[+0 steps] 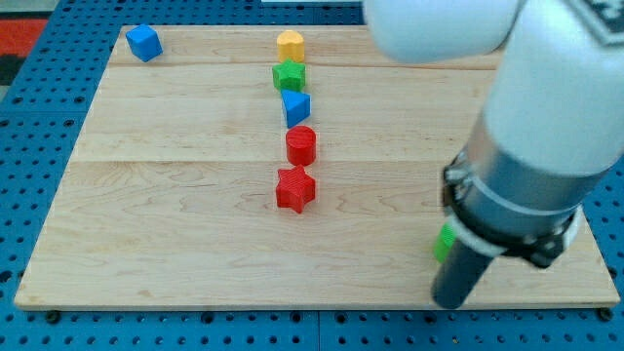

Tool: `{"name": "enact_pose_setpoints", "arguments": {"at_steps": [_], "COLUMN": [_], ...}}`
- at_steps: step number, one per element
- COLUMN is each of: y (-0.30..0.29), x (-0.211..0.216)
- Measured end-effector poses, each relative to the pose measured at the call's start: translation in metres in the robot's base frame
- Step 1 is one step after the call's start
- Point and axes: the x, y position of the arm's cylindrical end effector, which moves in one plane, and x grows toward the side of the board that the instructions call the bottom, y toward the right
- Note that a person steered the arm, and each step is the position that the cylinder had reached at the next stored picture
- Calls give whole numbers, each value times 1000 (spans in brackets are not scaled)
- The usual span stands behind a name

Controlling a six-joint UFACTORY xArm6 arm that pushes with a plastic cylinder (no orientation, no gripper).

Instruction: Push the red star into the green circle

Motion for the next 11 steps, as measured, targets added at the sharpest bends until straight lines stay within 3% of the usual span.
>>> {"name": "enact_pose_setpoints", "arguments": {"at_steps": [1, 3, 4, 5, 8, 9, 11], "y": [-97, -167, -193, -136, -51, -39, -73], "x": [-2, -98, -117, -135, -126, -99, -132]}}
